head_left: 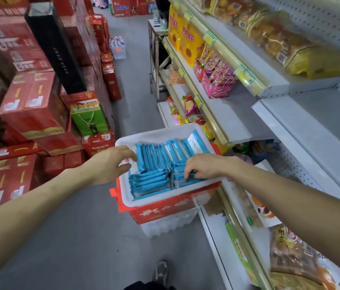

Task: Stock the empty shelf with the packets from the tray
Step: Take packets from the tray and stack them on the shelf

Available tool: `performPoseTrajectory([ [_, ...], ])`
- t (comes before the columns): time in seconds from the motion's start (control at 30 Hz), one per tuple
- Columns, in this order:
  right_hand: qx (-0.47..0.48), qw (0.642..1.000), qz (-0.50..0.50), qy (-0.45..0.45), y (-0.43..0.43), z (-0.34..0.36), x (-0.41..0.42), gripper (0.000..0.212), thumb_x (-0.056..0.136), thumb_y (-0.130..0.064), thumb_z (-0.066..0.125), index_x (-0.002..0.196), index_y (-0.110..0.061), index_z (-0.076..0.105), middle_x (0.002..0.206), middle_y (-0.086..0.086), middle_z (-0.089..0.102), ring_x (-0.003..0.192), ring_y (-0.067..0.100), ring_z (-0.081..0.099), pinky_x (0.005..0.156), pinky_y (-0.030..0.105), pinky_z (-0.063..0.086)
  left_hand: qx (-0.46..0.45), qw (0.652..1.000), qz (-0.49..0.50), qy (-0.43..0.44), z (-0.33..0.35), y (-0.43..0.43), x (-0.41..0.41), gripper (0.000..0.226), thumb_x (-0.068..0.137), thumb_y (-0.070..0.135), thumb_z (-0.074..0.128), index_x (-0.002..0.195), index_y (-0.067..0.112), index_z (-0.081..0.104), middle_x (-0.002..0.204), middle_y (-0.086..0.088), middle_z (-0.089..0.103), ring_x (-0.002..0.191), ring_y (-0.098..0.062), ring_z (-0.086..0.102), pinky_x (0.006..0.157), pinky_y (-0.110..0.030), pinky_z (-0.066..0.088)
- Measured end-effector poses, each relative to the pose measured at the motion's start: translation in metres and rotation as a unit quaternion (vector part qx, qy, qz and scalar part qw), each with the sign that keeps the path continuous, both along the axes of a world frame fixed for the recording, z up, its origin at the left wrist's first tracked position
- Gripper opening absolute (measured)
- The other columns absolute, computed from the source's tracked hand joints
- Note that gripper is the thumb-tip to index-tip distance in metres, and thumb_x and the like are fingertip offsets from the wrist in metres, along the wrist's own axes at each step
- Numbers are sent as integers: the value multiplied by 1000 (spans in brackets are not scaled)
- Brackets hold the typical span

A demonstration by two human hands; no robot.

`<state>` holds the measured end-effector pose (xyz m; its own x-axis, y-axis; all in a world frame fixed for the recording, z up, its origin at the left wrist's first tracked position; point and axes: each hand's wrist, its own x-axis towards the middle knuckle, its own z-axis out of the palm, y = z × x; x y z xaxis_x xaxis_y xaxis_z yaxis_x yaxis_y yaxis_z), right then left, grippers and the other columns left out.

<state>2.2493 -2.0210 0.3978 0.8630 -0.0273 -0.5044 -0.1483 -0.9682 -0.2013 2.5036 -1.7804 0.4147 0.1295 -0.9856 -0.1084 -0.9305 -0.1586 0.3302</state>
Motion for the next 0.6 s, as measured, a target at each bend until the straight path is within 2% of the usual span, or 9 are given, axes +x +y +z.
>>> performPoseTrajectory([
  [0.1,-24,999,14,44,5,-2,3,45,95,-5,53,125,-33,71,128,-13,67,113,12,59,94,31,47,45,998,-36,-1,-6,1,-18,28,98,24,60,124,33,67,122,15,62,109,-6,60,95,-28,52],
  [0.2,-71,995,45,56,10,-3,8,51,93,-2,49,126,-34,71,123,-11,70,105,17,61,87,34,51,75,995,-61,14,-17,-2,-35,28,98,20,60,124,29,67,118,13,61,105,-6,60,92,-24,49],
  [0.3,-95,993,55,39,13,-7,11,52,90,-1,50,123,-36,71,114,-11,72,97,19,61,85,37,52,90,992,-81,25,-27,-6,-46,29,97,16,60,123,26,67,113,12,56,103,-8,58,93,-27,49],
  [0.47,-104,994,30,-18,8,2,-1,51,91,-3,51,122,-39,70,117,-11,69,100,14,52,94,38,45,59,991,-118,3,-33,-12,-54,32,98,14,57,126,25,66,123,5,56,114,-16,56,102,-32,47],
  [0.6,-82,994,-31,-59,-2,32,-6,44,94,-11,57,120,-45,65,129,-15,63,118,13,55,105,42,44,83,985,-149,-26,-40,-17,-59,36,99,20,58,134,29,62,133,2,53,121,-20,54,108,-36,46],
])
